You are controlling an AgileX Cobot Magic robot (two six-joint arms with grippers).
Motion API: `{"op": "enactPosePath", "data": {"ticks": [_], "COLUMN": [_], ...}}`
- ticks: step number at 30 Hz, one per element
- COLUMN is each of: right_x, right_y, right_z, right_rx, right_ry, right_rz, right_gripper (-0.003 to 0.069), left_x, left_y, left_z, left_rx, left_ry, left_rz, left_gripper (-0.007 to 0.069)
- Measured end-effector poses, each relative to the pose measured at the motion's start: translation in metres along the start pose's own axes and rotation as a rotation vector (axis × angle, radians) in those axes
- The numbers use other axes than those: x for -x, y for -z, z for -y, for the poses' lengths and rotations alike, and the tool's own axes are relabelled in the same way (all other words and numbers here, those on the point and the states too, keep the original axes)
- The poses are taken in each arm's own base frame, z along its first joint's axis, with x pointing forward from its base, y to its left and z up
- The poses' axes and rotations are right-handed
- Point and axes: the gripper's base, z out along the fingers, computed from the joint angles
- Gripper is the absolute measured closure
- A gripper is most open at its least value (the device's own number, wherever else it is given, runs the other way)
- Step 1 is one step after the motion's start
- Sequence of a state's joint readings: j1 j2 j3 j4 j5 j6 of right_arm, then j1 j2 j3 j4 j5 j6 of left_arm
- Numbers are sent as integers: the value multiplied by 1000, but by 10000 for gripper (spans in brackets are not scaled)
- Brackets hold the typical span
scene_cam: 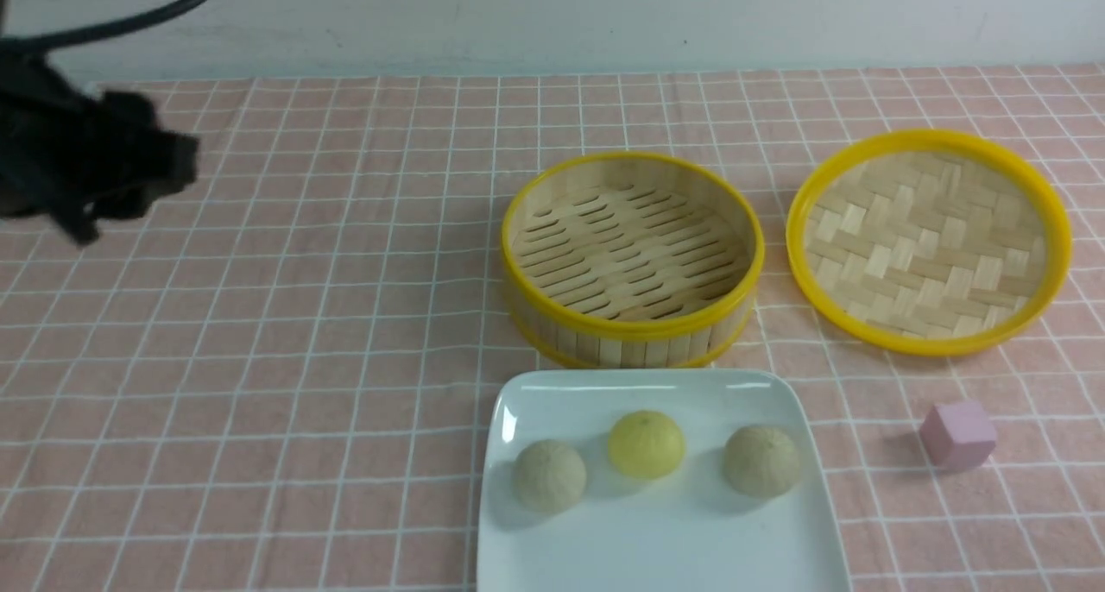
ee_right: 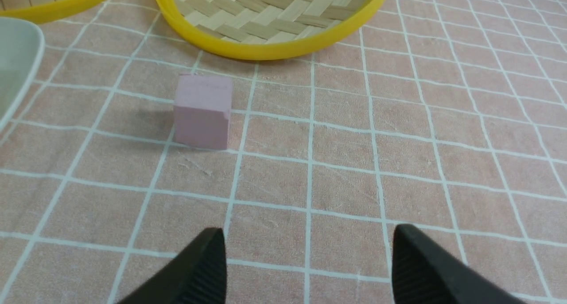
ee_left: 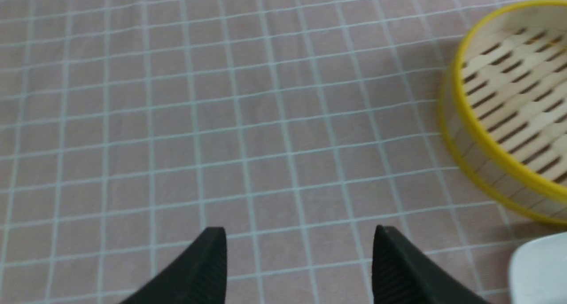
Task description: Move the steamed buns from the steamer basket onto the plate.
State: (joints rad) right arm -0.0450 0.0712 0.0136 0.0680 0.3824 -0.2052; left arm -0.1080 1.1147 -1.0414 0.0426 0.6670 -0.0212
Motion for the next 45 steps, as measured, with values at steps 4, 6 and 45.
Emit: {"op": "enactPosePath", "data": {"ticks": [4, 6, 45], "right_x": [0, 0, 0], "right_y": [0, 0, 0], "right_z": [0, 0, 0], "right_rx": [0, 0, -1], "right_ry": [0, 0, 2], "right_rz": [0, 0, 0], "right_gripper": [164, 164, 164], "left_x": [-52, -76, -246], "left_y": [8, 7, 47], "left_z": [-32, -41, -6], "left_rx": [116, 163, 172], "left_ry": [139, 184, 188], "left_rz": [44, 44, 347], "left_gripper": [176, 176, 176]}}
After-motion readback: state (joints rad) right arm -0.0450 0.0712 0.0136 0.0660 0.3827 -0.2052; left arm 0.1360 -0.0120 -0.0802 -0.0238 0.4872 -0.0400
